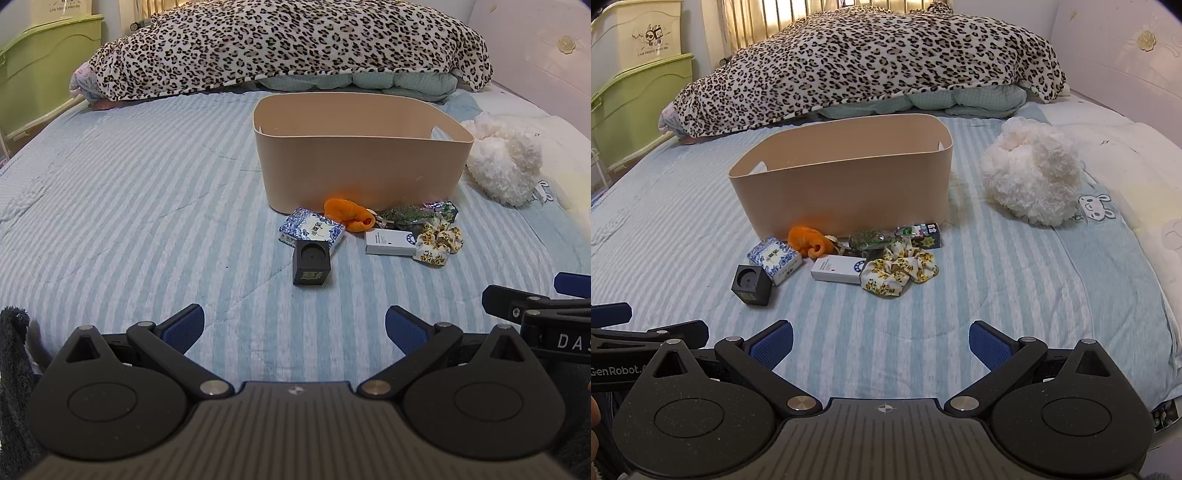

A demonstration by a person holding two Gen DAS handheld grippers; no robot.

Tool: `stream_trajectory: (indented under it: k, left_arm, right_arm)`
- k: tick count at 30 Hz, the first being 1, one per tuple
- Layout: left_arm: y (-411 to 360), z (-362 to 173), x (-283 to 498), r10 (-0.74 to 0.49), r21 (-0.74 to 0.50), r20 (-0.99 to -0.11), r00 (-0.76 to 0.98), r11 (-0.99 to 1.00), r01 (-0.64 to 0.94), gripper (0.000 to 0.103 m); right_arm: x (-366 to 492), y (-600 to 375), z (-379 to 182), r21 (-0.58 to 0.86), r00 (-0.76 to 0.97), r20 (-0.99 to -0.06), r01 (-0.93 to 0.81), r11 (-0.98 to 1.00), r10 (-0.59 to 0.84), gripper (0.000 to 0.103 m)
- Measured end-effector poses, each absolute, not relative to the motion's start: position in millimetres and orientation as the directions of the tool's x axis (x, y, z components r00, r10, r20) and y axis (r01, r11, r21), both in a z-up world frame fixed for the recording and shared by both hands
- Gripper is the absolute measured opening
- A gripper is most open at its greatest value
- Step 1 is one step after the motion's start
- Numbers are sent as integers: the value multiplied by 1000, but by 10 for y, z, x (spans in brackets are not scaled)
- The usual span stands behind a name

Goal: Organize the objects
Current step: 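Move both tools toward the small items in front of the basket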

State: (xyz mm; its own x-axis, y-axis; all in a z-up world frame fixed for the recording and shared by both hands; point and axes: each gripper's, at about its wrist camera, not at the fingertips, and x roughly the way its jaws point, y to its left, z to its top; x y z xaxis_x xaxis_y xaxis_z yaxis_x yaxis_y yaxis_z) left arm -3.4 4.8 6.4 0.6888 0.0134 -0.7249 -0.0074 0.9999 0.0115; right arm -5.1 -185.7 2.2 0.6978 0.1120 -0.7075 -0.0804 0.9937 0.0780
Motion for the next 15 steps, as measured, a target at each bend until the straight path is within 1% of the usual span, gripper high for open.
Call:
stream_trajectory:
  k: [15]
  left_arm:
    - [31, 95, -10, 17, 16, -720, 694, 1000, -8, 103]
  right_arm:
    - [-21, -1875, 10, 70, 698, -710, -69, 995, 98, 103]
